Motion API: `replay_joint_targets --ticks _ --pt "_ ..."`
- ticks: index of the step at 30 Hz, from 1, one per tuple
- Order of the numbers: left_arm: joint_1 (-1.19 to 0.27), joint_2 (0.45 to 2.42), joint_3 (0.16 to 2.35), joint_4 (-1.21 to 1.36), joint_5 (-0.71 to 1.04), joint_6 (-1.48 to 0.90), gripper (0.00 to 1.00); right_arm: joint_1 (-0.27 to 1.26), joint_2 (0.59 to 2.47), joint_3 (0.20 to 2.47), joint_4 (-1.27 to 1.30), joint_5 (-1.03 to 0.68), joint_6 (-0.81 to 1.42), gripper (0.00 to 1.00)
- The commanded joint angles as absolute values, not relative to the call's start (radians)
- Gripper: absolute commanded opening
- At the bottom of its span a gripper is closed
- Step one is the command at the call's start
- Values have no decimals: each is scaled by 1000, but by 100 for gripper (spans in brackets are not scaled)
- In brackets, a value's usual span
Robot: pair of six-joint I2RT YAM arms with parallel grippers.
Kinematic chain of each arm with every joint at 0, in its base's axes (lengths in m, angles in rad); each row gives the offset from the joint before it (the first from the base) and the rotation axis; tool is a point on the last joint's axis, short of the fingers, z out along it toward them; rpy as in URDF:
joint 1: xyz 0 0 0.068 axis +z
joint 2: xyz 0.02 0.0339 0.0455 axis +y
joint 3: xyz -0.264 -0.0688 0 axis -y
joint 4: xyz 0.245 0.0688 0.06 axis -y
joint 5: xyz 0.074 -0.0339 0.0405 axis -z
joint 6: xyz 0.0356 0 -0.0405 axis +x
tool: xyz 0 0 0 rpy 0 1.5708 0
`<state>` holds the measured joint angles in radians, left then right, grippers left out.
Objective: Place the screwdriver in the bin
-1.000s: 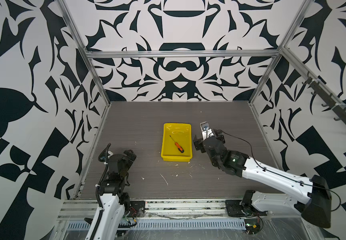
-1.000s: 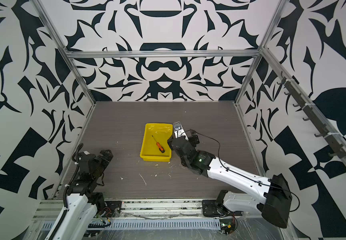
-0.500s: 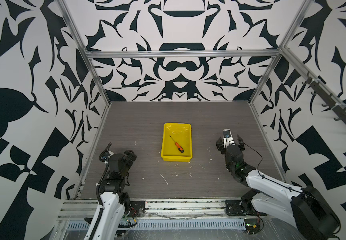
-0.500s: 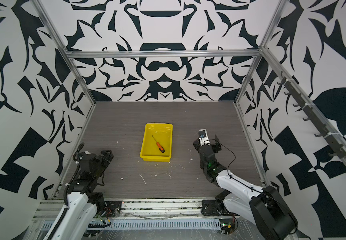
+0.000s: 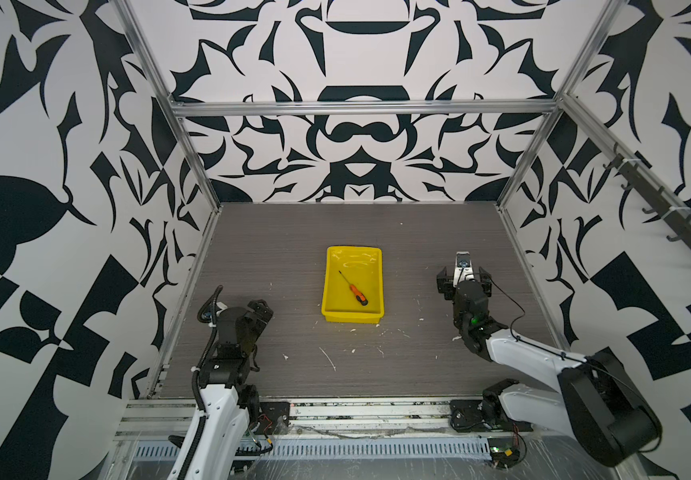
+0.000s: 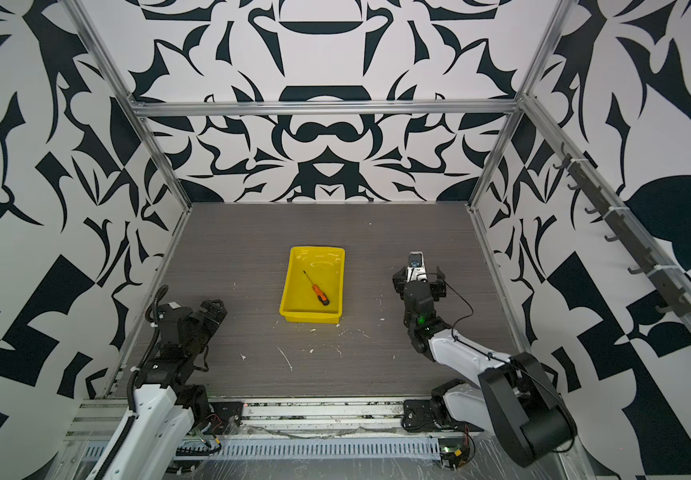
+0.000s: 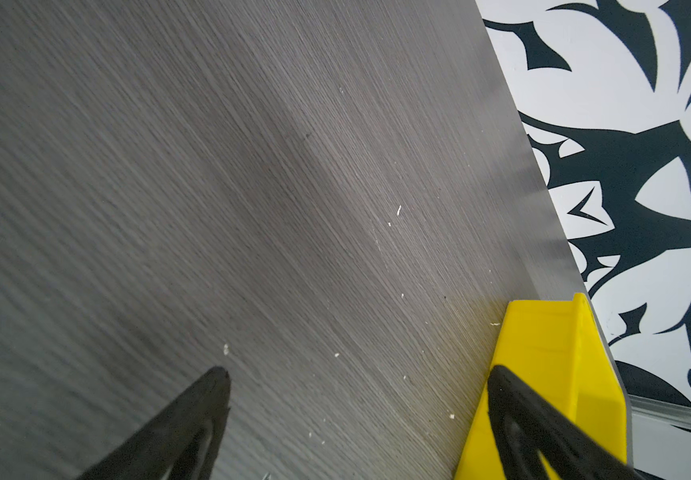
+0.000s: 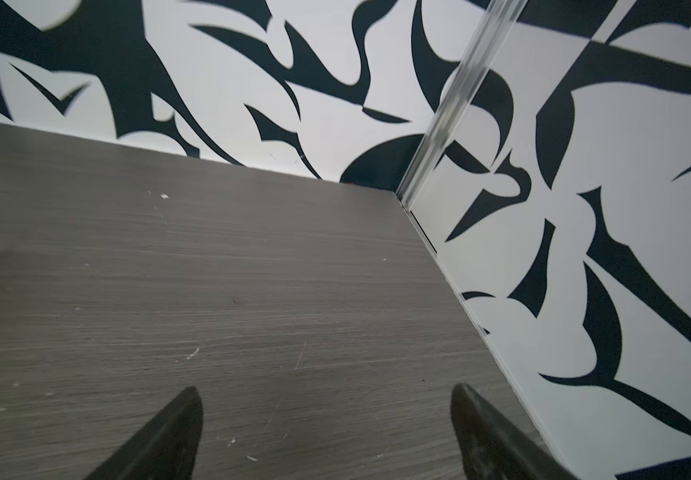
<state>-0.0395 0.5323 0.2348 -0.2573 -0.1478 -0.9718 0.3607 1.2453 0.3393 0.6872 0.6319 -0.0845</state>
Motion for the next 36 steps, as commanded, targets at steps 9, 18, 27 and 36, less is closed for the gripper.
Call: replay_joint_targets --ticks 9,18,27,36 --pt "-41 553 216 -231 -142 -983 99 314 1445 391 809 779 -24 100" --pt "-41 666 227 -156 -141 -984 99 258 1527 408 849 750 14 100" --pt "-41 815 260 -71 -55 -941 99 129 1518 380 852 415 55 100" --pt "-41 779 248 -61 -62 -930 99 131 1568 333 984 401 32 100"
